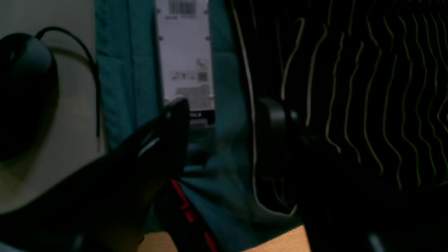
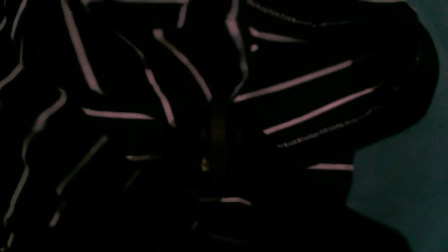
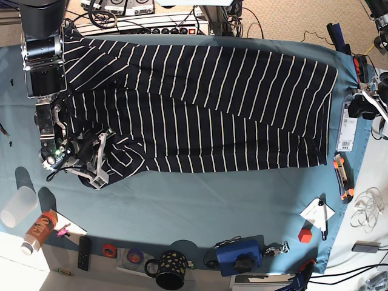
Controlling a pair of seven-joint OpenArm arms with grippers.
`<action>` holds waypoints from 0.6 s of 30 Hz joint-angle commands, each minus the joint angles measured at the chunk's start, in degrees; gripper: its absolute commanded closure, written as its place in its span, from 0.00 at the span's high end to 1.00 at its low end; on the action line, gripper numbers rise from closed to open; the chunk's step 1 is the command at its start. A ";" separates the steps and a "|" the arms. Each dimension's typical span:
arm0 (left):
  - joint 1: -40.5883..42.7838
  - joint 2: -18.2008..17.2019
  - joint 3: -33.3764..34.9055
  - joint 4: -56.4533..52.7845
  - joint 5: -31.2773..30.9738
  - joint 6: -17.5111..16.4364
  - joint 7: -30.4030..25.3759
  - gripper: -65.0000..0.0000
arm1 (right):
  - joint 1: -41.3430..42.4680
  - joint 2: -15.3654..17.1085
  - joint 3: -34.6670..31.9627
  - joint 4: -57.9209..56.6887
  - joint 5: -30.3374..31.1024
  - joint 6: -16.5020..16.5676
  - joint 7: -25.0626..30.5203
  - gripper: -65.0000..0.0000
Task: Layout the t-shirt on the table in an organized manner, then fold the t-shirt properly
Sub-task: 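Move the right gripper to the bunched shirt corner and grasp it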
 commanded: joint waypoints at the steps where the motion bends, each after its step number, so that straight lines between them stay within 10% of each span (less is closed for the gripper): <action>1: -0.42 -1.40 -0.50 0.76 -0.85 -0.02 -1.01 0.48 | 2.16 0.96 1.60 0.76 0.00 -0.63 2.38 0.00; 18: -0.42 -1.38 -0.50 0.76 -0.85 -0.07 -2.05 0.48 | 5.22 0.83 20.39 1.99 5.07 0.57 2.60 0.00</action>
